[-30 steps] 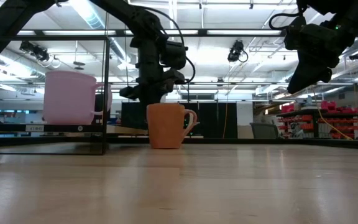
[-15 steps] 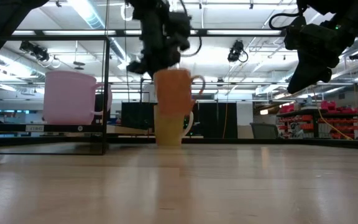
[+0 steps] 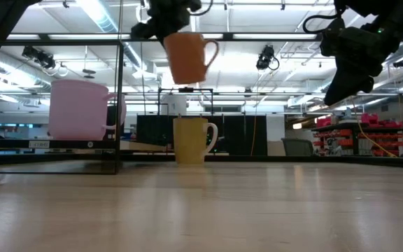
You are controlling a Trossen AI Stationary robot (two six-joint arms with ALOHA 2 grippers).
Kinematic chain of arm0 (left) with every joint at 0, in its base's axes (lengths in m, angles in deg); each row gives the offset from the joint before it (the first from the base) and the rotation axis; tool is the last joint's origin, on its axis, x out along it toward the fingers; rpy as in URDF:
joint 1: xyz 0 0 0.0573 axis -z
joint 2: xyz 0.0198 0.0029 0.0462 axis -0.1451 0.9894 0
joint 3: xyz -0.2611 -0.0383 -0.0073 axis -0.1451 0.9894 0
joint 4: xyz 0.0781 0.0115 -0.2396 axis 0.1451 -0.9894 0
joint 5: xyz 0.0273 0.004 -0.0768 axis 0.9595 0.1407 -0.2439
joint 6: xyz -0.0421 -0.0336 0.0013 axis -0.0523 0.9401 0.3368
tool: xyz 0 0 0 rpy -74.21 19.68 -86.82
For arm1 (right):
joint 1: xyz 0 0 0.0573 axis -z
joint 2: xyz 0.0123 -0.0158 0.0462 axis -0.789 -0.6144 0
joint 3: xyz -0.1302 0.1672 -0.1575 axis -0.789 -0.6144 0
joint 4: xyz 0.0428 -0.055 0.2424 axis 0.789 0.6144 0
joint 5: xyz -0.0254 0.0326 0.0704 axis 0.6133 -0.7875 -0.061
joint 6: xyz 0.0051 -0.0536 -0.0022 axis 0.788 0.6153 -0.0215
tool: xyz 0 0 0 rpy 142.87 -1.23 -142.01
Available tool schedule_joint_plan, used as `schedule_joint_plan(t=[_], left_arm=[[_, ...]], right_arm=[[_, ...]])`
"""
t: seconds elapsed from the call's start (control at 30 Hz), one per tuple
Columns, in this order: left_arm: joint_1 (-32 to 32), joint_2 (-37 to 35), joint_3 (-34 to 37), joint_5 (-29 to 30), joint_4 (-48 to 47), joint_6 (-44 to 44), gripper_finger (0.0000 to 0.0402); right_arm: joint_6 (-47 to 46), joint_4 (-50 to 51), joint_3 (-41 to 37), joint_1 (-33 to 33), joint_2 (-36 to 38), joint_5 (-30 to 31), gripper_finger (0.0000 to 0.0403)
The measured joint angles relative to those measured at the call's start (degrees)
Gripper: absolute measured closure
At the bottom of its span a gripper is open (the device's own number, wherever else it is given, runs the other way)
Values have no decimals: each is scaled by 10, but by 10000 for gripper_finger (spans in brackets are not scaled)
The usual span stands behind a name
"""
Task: Stack small to large cups/mugs on shelf
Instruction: Put the orange mug on the shelf
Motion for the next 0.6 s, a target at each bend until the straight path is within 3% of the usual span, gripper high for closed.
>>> schedule_joint_plan(t=[0.27,0.6], left_arm=[[-38,-51,84,1,0,12,379],[-87,-166,301,-1,0,11,379]], right_arm=[[0,5,0,0,0,-3,325],[0,6,0,0,0,-3,325]])
